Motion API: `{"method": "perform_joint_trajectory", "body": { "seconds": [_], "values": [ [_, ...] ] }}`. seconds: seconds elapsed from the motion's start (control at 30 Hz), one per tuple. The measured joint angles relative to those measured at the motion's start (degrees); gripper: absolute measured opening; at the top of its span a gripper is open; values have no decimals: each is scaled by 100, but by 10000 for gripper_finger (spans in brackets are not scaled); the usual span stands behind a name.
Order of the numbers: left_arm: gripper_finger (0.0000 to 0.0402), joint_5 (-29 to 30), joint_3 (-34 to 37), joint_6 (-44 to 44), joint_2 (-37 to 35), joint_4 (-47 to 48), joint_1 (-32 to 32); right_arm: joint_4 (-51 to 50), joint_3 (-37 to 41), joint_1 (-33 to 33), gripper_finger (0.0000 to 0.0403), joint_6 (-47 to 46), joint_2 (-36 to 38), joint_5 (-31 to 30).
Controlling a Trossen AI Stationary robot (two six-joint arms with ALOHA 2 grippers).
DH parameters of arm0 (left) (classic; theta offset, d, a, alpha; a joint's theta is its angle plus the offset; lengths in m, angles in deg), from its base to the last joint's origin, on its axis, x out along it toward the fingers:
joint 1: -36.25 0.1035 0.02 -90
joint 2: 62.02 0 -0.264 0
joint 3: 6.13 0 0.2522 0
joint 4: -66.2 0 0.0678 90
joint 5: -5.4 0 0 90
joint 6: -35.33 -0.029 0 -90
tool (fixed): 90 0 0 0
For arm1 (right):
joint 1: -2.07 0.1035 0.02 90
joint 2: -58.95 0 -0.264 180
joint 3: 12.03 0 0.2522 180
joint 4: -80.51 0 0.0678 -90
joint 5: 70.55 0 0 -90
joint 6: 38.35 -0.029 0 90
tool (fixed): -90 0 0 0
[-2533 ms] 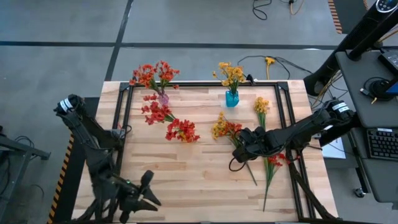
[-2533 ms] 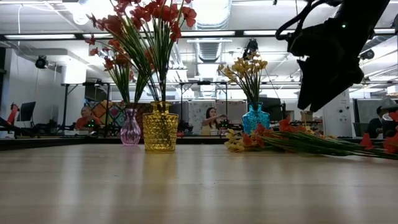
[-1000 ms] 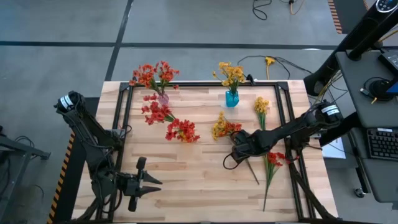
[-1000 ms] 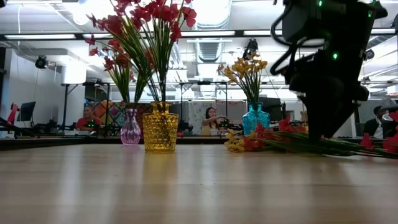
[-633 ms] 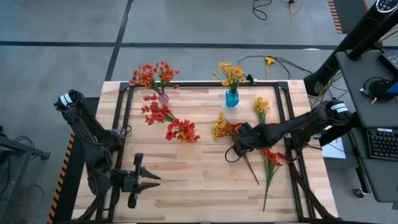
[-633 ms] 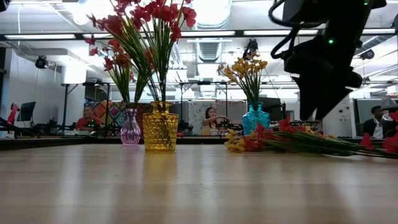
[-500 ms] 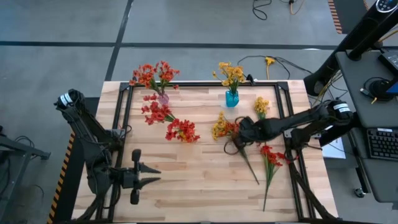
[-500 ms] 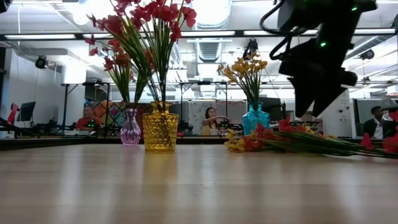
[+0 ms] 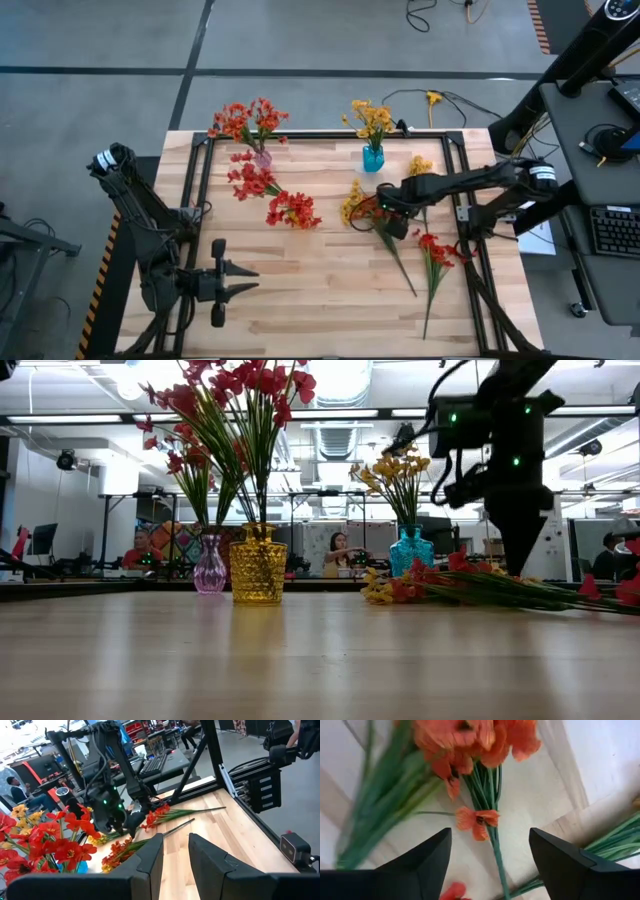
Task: Sort flowers into vase by color
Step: Put the left yellow flower into the blue vase
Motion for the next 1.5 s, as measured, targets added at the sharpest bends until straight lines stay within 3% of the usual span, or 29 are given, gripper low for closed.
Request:
{"method": "perform_joint_trajectory", "body": {
  "seconds": [0.37,0.7,1.1,1.3,1.5],
  "values": [
    [77,0,0,2,2,27,2,299,194,-36,176,189,-781,-200],
    [77,0,0,2,4,46,2,576,216,-49,21,177,-638,-348],
    [77,2,0,2,4,44,2,-402,-171,24,19,-90,-576,-313],
    [77,2,0,2,4,42,2,-778,-460,257,18,-316,-428,-579],
    [77,0,0,2,4,42,2,-1934,-964,596,18,-739,-438,-999]
  ]
}}
